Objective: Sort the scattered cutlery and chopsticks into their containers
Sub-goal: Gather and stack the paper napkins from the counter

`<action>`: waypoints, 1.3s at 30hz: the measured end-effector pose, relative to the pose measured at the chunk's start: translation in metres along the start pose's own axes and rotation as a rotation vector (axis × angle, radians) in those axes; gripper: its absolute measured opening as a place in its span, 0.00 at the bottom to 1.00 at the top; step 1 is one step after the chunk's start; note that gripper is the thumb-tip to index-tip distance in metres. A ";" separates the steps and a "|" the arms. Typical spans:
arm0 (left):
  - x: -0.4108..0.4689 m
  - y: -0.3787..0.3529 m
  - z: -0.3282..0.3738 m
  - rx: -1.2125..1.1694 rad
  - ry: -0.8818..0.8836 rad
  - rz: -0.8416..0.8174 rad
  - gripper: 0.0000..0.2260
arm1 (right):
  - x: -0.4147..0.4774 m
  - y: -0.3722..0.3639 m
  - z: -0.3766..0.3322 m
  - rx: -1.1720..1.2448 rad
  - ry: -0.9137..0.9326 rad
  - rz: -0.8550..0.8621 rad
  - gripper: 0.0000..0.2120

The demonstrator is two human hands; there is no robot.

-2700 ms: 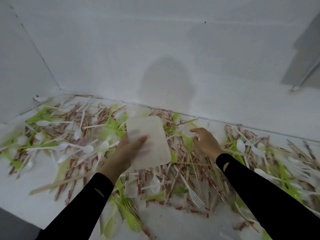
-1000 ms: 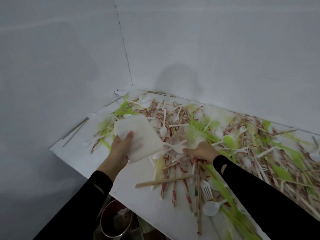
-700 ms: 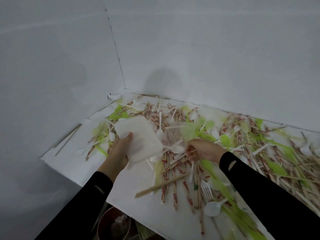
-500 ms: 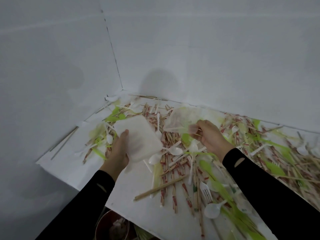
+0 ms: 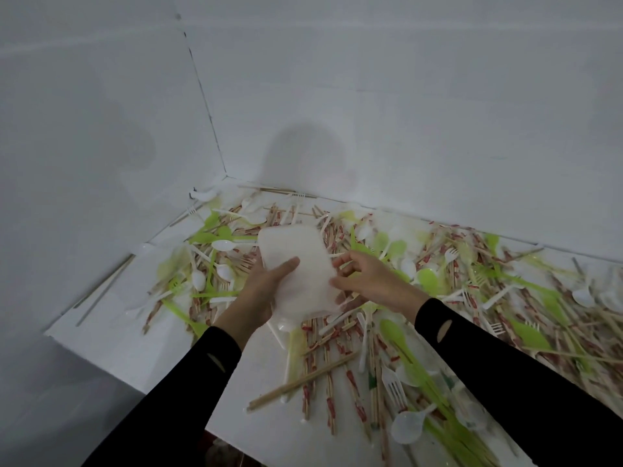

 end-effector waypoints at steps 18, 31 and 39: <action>0.064 0.004 -0.004 0.045 0.043 0.133 0.24 | 0.101 0.131 0.071 -1.132 0.133 0.391 0.13; 0.061 -0.028 -0.010 -0.054 0.161 -0.125 0.32 | 0.016 0.010 -0.049 -0.839 0.917 0.236 0.08; 0.046 -0.004 0.003 0.016 0.052 -0.017 0.23 | 0.015 -0.019 -0.031 -0.852 0.825 0.085 0.14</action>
Point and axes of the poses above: each hand's wrist, its own x-axis towards the middle knuckle, its own y-axis out of the back of the hand, z = x × y, the point moved 8 cm from there along x, towards the middle knuckle, and after that the axes turned 1 degree about y, right-handed, at the moved point
